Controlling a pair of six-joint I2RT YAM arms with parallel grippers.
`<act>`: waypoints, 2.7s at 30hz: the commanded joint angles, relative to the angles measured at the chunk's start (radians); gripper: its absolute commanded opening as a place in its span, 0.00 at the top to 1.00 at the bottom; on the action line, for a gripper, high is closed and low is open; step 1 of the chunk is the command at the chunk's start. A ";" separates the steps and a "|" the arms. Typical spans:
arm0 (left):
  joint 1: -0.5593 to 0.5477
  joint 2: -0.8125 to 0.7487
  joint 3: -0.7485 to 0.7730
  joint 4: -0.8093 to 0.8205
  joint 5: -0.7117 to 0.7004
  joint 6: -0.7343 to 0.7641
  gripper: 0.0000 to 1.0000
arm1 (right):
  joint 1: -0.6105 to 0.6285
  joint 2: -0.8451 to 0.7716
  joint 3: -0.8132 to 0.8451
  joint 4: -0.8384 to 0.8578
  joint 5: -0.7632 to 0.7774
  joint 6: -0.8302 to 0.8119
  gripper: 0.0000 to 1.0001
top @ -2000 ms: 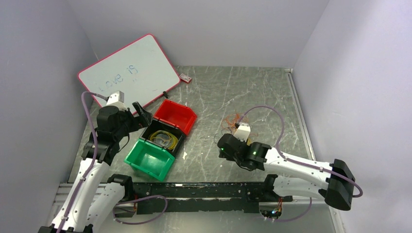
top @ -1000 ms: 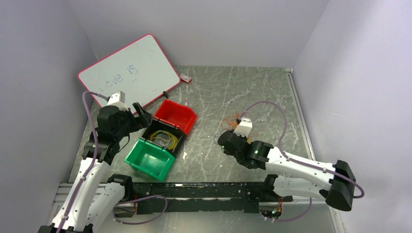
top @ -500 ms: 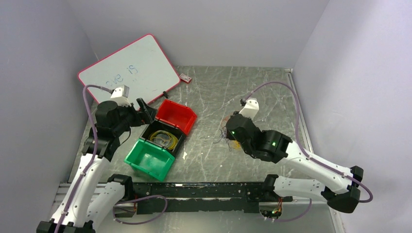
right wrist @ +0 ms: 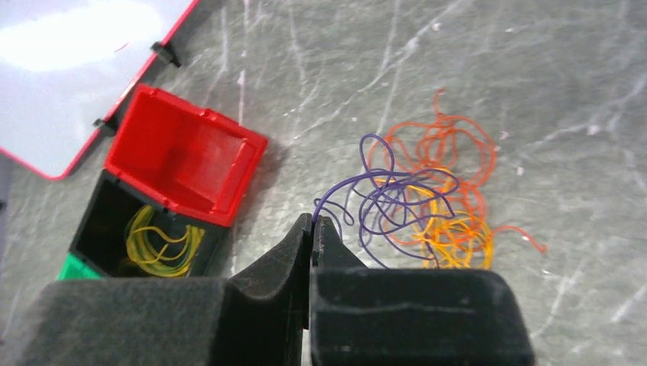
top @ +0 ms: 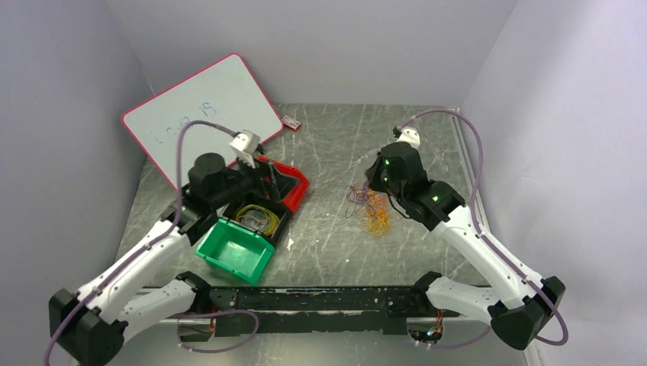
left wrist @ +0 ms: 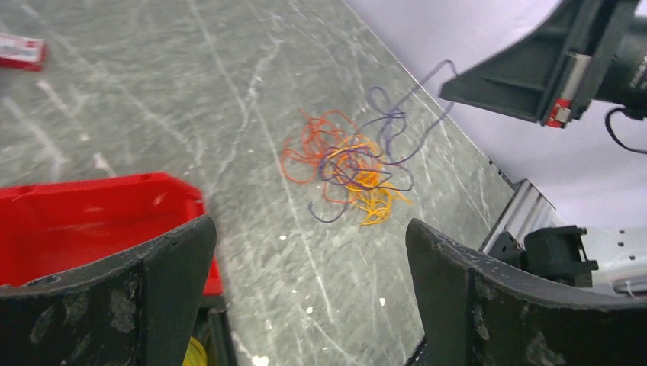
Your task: Untangle the cables
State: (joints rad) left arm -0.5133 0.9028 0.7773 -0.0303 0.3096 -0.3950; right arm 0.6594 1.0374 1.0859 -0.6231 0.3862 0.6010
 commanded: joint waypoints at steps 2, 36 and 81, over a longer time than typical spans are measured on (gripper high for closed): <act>-0.189 0.146 0.070 0.193 -0.119 0.101 0.01 | -0.018 0.012 -0.020 0.114 -0.138 0.035 1.00; -0.438 0.645 0.327 0.402 -0.057 0.276 0.28 | -0.022 -0.222 -0.145 0.163 -0.142 0.341 1.00; -0.433 0.612 0.695 -0.048 -0.132 0.243 0.93 | -0.023 -0.587 -0.611 0.651 -0.204 -0.335 0.30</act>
State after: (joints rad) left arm -0.9485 1.5608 1.3968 -0.0345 0.1864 -0.1314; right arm 0.6407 0.4606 0.5301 -0.1192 0.2493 0.3222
